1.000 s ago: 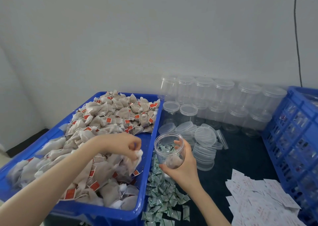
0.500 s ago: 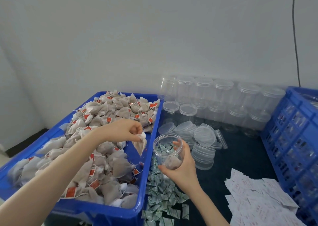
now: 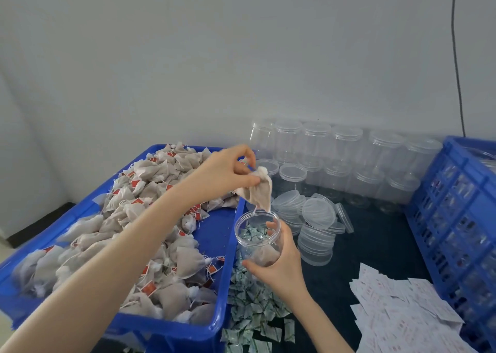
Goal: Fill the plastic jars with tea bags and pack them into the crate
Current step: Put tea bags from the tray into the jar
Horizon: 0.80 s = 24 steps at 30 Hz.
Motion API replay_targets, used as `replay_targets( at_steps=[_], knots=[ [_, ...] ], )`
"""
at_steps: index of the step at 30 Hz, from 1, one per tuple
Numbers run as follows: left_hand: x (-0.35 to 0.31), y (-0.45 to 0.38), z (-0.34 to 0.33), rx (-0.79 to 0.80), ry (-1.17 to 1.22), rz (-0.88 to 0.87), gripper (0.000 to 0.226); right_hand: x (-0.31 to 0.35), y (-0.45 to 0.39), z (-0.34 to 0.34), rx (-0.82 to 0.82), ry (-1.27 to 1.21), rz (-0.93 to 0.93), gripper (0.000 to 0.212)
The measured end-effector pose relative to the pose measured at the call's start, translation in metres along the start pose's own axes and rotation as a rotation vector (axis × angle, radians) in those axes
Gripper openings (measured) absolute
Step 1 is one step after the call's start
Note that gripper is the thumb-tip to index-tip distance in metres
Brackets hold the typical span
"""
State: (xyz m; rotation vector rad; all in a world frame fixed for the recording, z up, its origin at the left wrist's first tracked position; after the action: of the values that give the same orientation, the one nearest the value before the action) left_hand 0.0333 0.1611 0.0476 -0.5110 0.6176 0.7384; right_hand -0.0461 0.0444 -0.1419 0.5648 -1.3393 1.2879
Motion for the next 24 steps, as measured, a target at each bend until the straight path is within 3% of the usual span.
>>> replay_targets(
  at_steps=[5,9,11,24],
  knots=[
    [0.001,0.003,-0.051,0.227,-0.207,-0.051,0.016,0.004,-0.001,0.004,-0.034,0.006,0.019,0.094],
    [0.003,0.004,-0.081,0.369,-0.351,-0.075,0.004,0.007,-0.001,0.009,-0.055,-0.027,0.027,0.092],
    [0.001,0.005,-0.090,0.423,-0.393,-0.105,0.013,0.009,0.000,0.010,-0.070,-0.036,0.034,0.092],
    [0.004,0.004,-0.115,0.626,-0.608,-0.171,0.019,0.009,0.006,0.006,-0.045,-0.012,0.036,0.097]
  ],
)
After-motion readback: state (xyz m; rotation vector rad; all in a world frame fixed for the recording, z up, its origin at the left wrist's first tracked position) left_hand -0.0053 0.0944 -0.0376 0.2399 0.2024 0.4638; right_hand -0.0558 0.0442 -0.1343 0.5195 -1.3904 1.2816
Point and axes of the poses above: each hand's wrist, its own y-axis away from the middle knuckle, its own z-axis out of the back of the hand, x = y × z, the point moved 6 cm from there along -y, towards the middle knuckle, and after that the axes turned 4 degrees about z, right-handed, at the moved point
